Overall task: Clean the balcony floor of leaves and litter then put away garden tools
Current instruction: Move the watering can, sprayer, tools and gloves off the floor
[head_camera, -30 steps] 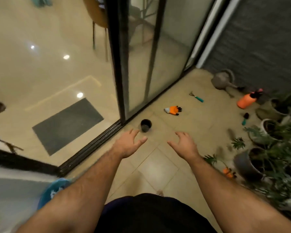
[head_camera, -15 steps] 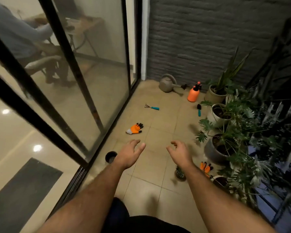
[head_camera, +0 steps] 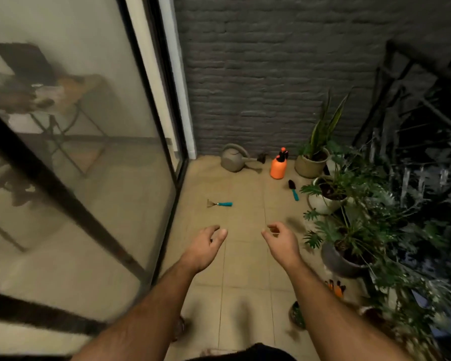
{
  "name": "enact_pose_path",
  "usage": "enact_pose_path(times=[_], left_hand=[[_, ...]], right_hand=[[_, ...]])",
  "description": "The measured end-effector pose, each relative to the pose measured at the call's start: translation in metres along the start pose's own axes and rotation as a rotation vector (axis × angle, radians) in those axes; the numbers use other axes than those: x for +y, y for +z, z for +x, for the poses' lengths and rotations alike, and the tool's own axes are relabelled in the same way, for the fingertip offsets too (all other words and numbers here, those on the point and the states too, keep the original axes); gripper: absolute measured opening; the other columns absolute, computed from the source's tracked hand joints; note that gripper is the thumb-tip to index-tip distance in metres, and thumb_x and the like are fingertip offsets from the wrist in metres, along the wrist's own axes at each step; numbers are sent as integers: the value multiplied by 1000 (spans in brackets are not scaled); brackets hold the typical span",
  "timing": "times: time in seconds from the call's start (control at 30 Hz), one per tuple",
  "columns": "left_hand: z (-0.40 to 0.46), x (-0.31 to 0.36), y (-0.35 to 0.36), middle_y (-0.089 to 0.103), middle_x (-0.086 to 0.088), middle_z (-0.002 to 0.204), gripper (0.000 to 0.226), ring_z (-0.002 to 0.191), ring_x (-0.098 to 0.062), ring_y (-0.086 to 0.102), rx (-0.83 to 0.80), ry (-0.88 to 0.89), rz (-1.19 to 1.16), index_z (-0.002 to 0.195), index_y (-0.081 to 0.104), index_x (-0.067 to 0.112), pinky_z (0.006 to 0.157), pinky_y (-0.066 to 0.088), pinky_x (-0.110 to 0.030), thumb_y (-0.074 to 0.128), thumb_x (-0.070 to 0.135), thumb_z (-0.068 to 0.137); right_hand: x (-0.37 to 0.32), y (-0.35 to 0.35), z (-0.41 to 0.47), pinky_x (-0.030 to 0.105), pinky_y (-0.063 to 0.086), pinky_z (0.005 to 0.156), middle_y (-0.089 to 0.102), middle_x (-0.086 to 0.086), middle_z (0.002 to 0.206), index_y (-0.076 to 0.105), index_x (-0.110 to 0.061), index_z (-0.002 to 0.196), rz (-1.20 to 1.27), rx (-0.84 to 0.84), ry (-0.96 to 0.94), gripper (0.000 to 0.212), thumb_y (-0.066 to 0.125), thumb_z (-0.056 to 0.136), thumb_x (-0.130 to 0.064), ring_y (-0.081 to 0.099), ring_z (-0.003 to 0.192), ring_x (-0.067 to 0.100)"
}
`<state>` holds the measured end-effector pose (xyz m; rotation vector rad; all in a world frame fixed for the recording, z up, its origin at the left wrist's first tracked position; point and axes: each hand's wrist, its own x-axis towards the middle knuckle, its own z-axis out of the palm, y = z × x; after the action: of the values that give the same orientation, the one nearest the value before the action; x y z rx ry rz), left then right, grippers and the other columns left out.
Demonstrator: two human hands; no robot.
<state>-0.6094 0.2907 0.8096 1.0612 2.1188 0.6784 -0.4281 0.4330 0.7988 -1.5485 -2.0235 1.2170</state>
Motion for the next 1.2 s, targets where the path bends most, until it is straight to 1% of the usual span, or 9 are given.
enact_pose_path(times=[0.1,0.2,0.37,0.47,0.63,0.73,0.87,1.03,1.2], left_hand=[[48,7,-14,51,-4,146,90,133,-17,46,-10,32,-48,145,47,18,113,35,-36,25,82,86],[95,24,-17,54,-4,143,67,133,-17,47,-43,77,-77,143,50,14,110,34,-30,33,61,98],[174,58,-10,56,7,130,60,126,-7,47,-73,103,-198,136,56,14,100,32,-22,33,56,100],[234,80,-1,54,9,122,42,120,-5,44,-99,92,-233,127,58,18,96,28,-18,33,43,105],[335,127,5,58,6,126,62,125,-11,49,-51,2,-291,133,57,14,102,33,-25,31,60,100],[385,151,2,57,5,120,55,124,-18,53,-10,-93,-363,131,58,13,110,37,-36,32,52,103],[444,163,-13,58,1,120,47,120,-21,54,48,-156,-435,124,60,16,109,40,-42,30,48,105],[530,160,-44,56,-3,133,62,122,-23,53,62,-277,-504,138,53,15,106,44,-48,32,59,100],[614,161,-80,54,8,113,54,107,-15,54,36,-275,-449,133,55,17,94,46,-38,33,54,102]], right_hand=[[-18,3,27,30,48,91,67,5,113,66,-10,119,87,46,47,31,67,92,-25,60,104,18],[-20,-2,67,31,49,90,67,3,108,66,-10,116,143,86,90,30,69,91,-27,61,102,18],[-11,-14,152,50,57,85,68,0,95,67,-19,102,273,139,180,24,70,88,-38,64,90,21],[-19,-27,207,42,57,74,64,-1,92,66,-11,105,346,144,211,24,68,92,-32,60,83,18],[-26,-64,311,28,45,52,59,0,80,64,-8,100,317,35,216,21,68,93,-27,53,65,13],[-37,-84,383,23,47,53,61,5,87,62,-11,96,306,-6,238,20,66,94,-31,58,77,18],[-53,-84,461,36,55,67,64,3,99,62,-19,98,392,-40,294,17,64,95,-35,64,94,22],[-76,-66,546,40,53,71,64,2,96,61,-21,93,498,-76,362,13,63,96,-34,62,90,19],[-103,-46,622,42,53,76,64,4,94,62,-19,96,542,-91,450,18,63,96,-36,63,90,20]])
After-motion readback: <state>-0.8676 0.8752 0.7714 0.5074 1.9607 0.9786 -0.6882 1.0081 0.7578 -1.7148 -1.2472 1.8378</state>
